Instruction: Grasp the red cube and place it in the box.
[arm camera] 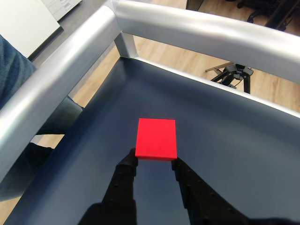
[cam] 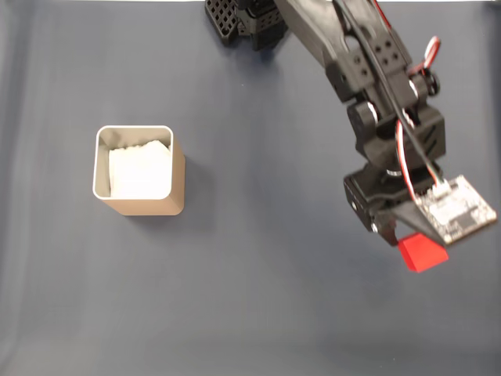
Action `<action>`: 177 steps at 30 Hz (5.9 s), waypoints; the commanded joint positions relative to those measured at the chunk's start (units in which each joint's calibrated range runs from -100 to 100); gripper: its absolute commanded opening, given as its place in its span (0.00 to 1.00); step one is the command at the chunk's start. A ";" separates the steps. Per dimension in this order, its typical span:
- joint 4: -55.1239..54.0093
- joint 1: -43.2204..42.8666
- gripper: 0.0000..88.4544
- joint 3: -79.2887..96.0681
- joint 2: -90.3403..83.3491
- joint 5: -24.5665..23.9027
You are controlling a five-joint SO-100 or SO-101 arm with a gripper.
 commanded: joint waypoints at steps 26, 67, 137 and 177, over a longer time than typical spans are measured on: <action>14.64 12.01 0.03 14.32 -33.00 2.78; 21.04 42.40 0.02 19.06 -45.03 4.93; 10.13 52.41 0.33 30.45 -46.15 2.74; 0.03 22.23 0.00 50.96 -57.23 4.79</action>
